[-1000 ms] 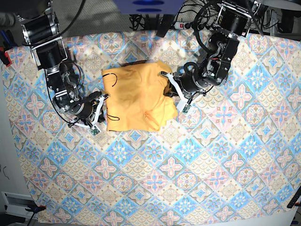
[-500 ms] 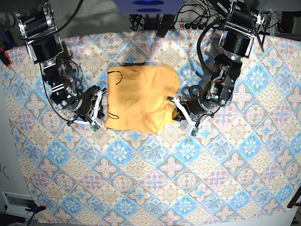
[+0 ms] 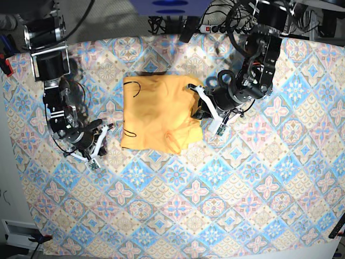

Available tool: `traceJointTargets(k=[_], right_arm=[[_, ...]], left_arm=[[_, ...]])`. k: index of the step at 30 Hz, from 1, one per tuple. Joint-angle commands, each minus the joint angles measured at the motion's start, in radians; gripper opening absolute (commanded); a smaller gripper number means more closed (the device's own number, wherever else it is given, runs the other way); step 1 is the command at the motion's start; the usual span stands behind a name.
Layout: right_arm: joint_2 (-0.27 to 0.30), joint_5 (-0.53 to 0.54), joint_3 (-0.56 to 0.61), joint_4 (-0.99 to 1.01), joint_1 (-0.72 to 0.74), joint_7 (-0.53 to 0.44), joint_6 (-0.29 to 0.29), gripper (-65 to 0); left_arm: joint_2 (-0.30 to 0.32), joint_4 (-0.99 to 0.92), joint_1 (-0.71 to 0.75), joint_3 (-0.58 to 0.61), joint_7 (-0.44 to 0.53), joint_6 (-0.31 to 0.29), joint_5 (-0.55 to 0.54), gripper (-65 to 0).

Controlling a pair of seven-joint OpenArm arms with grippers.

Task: Fold the T-shirt properly
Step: 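Grasp the folded shirt's edge with the right gripper and lift it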

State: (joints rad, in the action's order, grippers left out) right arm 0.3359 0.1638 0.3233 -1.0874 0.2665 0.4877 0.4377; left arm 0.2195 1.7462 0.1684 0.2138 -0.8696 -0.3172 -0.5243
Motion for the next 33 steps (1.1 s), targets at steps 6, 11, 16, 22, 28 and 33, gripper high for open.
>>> traceJointTargets(k=[6,11,16,22,28,33], right_arm=[[-0.019,0.01,0.113,0.046,0.087,-0.028,-0.001,-65.0],[-0.065,0.01,0.147,0.102,0.118,-0.031,-0.001,-64.9],[-0.085,0.01,0.15,0.161,0.144,-0.062,-0.001,-64.8],[-0.094,0.009,0.221,0.226,0.175,-0.079,-0.001,-64.8],[-0.094,0.009,0.31,0.25,0.179,-0.1,-0.001,-65.0],[-0.044,0.009,0.314,0.214,0.124,-0.1,-0.001,-65.0]], left_arm=[[0.002,0.085,0.092,-0.012,0.02,-0.006,-0.01,-64.7],[-0.038,0.057,0.101,0.017,0.02,-0.006,-0.003,-64.7],[-0.059,-0.012,0.081,0.059,0.033,-0.006,-0.001,-64.7],[-0.056,-0.148,0.041,0.078,0.095,-0.006,-0.001,-64.7],[-0.05,-0.246,-0.016,0.078,0.148,-0.006,-0.001,-64.7],[-0.048,-0.322,-0.08,0.078,0.171,-0.006,-0.001,-64.7]])
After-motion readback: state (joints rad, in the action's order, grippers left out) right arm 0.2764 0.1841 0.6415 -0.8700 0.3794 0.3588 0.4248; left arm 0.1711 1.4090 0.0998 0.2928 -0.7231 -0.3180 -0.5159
